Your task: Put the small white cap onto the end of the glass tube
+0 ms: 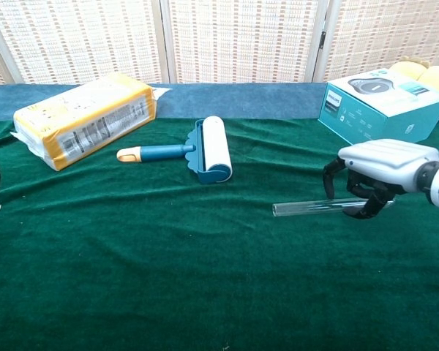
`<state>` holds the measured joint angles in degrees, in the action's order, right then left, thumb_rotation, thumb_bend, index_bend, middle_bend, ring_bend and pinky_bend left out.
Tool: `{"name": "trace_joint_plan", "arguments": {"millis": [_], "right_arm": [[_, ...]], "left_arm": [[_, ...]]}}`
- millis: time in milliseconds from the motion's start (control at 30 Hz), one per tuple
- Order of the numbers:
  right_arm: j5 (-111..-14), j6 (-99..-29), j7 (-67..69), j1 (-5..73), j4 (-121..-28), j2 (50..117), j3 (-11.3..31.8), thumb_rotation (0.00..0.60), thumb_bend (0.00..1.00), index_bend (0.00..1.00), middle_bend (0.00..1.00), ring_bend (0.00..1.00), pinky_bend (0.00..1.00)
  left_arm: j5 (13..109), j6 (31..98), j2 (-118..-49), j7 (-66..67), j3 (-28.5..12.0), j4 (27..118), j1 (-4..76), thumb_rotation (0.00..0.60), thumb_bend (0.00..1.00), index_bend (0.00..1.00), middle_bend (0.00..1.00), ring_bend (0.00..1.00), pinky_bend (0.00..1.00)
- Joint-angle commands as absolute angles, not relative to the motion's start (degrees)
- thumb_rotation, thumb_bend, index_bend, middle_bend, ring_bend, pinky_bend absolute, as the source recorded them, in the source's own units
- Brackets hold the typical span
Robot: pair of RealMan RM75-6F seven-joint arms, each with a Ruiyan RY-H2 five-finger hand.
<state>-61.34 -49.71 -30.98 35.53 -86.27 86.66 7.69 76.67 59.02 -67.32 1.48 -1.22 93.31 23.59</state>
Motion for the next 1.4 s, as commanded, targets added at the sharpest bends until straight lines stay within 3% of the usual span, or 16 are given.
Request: {"name": "trace_joint_plan", "arguments": {"millis": [33, 433, 700, 1000, 1400], "right_arm": [[-60.5, -49.5, -31.6, 36.3, -85.5, 87.5, 7.5, 0.6, 0.41, 0.44, 0.93, 1.0, 1.0], [-57.7, -49.5, -32.7, 38.6, -83.2, 89.7, 6.7, 0.6, 0.41, 0.48, 0.93, 1.0, 1.0], [-57.2, -50.0, -32.5, 39.5, -83.0, 90.1, 6.5, 0.6, 0.41, 0.59, 0.93, 1.0, 1.0], [-62.7, -54.0, -24.5, 37.9, -87.5, 87.8, 7.7, 0.6, 0.58, 0.8, 0.97, 1.0, 1.0], [-69.3, -57.1, -7.5, 36.0, -90.4, 89.7, 9.9, 0.6, 0.62, 0.85, 0.99, 1.0, 1.0]], "left_arm": [[76.6, 58.9, -67.3, 1.5, -1.2, 93.2, 23.6, 0.6, 0.43, 0.58, 1.0, 0.88, 0.74], [76.5, 58.9, -67.8, 0.7, -1.1, 92.2, 23.6, 0.6, 0.43, 0.58, 1.0, 0.88, 0.73], [76.9, 59.3, -67.7, -0.2, -1.3, 91.6, 23.4, 0.6, 0.43, 0.59, 1.0, 0.88, 0.74], [77.8, 60.0, -66.2, -7.0, -3.4, 92.3, 24.0, 0.6, 0.43, 0.6, 1.0, 0.88, 0.74], [83.1, 62.0, -62.4, -20.2, -7.0, 100.4, 26.2, 0.6, 0.43, 0.6, 1.0, 0.88, 0.74]]}}
